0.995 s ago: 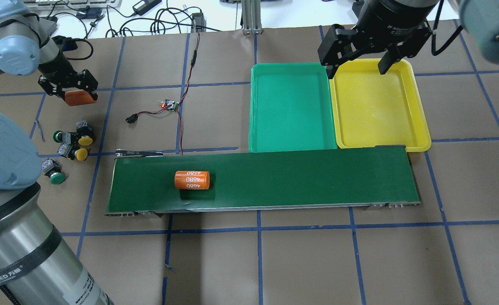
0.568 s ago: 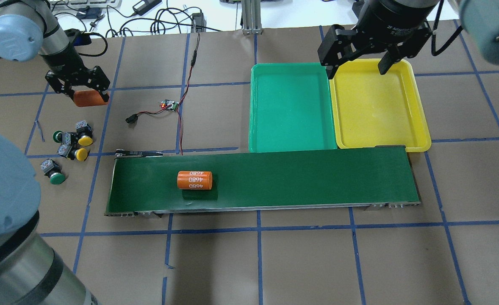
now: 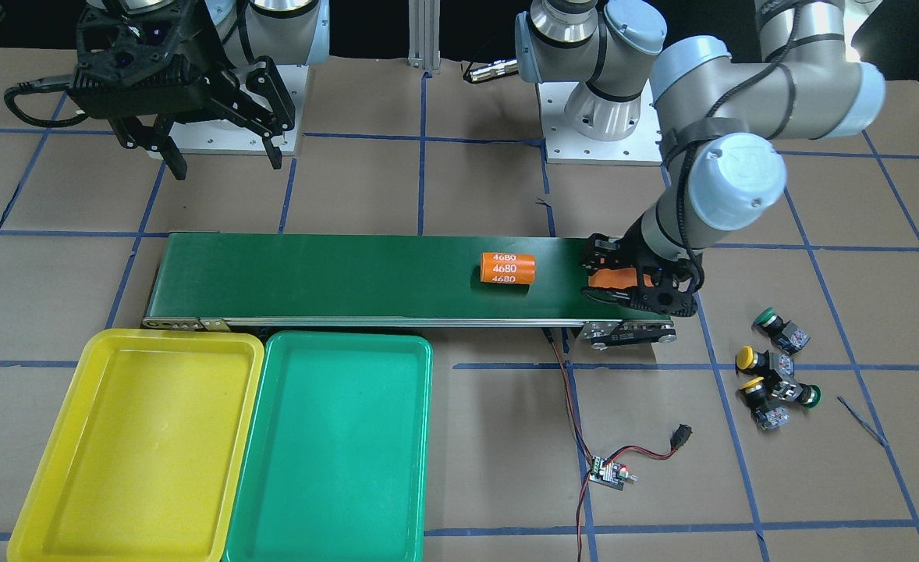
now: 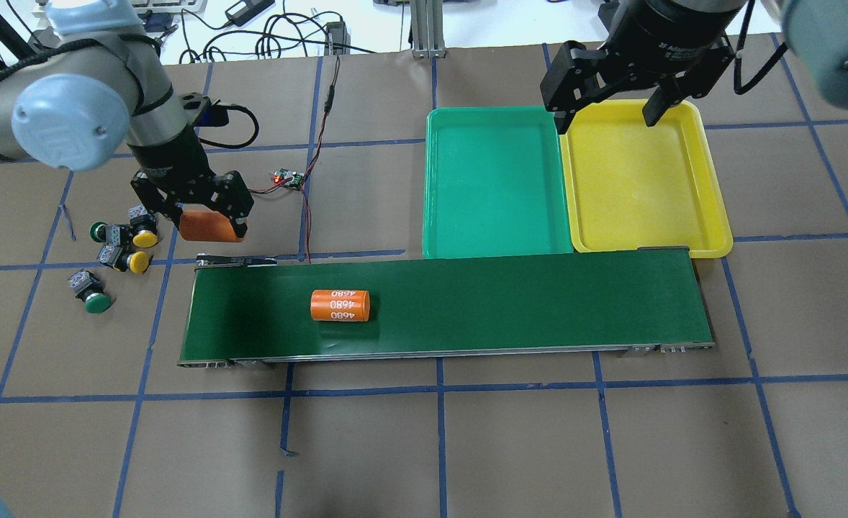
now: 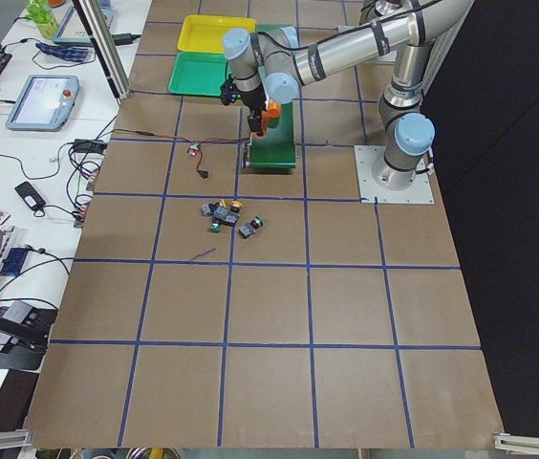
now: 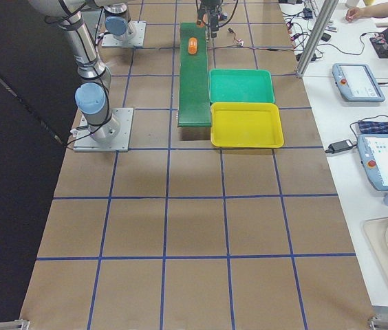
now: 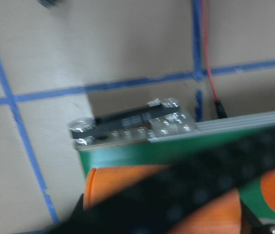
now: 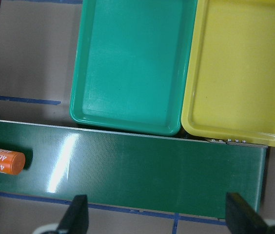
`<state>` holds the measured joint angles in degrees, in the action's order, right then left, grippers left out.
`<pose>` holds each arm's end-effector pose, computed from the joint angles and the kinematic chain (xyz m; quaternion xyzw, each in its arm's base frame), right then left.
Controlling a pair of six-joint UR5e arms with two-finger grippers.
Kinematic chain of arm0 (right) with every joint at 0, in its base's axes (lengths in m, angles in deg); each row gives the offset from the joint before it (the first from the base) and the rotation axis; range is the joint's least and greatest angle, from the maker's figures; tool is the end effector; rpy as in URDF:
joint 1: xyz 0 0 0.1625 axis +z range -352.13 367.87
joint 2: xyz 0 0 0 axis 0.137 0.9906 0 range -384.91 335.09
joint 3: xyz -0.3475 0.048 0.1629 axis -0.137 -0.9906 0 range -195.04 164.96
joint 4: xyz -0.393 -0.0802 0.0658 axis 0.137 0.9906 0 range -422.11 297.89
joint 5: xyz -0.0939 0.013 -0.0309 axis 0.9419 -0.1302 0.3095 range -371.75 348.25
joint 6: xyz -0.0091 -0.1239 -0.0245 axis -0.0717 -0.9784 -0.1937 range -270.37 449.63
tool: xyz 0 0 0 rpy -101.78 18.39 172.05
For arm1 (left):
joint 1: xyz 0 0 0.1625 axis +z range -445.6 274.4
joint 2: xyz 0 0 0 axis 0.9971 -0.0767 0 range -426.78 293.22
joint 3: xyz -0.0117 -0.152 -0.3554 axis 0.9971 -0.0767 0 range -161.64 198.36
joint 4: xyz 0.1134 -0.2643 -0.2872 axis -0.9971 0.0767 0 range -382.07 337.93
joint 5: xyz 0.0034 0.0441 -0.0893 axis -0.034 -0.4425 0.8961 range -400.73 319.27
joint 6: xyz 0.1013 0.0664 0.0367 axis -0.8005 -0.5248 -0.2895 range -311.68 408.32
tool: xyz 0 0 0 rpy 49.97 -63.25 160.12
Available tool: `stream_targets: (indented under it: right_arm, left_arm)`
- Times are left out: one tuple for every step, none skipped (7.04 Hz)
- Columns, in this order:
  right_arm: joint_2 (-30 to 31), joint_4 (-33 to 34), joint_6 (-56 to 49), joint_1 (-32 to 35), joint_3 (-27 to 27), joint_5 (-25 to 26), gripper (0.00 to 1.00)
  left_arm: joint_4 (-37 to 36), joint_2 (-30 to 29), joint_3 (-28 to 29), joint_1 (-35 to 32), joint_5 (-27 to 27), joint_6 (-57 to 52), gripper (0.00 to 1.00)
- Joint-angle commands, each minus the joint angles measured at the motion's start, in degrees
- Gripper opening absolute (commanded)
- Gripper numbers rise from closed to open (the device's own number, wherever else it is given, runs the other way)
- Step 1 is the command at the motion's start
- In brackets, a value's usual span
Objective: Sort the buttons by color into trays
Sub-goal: 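Place the second orange cylinder on the conveyor belt, release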
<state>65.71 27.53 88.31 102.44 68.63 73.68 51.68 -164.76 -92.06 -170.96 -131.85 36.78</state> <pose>0.1820 -0.4776 0.4817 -0.0536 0.9961 -0.0562 0.0414 -0.0930 -0.4712 0.2182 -0.0609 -0.9925 -0.1062 0.0052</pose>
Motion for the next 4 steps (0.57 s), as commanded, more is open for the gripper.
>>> stream_targets:
  right_arm:
    - [0.0, 0.0, 0.0, 0.0, 0.0, 0.0, 1.00]
    - [0.0, 0.0, 0.0, 0.0, 0.0, 0.0, 1.00]
    - [0.0, -0.1, 0.0, 0.0, 0.0, 0.0, 1.00]
    - [0.0, -0.1, 0.0, 0.0, 0.0, 0.0, 1.00]
  left_arm:
    - [-6.3, 1.1, -7.2, -0.2, 0.4, 6.9, 0.15]
    - [-6.4, 1.0, -7.8, -0.2, 0.3, 6.3, 0.74]
    - [-6.7, 1.2, -7.6, -0.2, 0.4, 6.0, 1.00]
    - [-6.3, 1.6, -6.7, 0.1, 0.3, 5.8, 1.00]
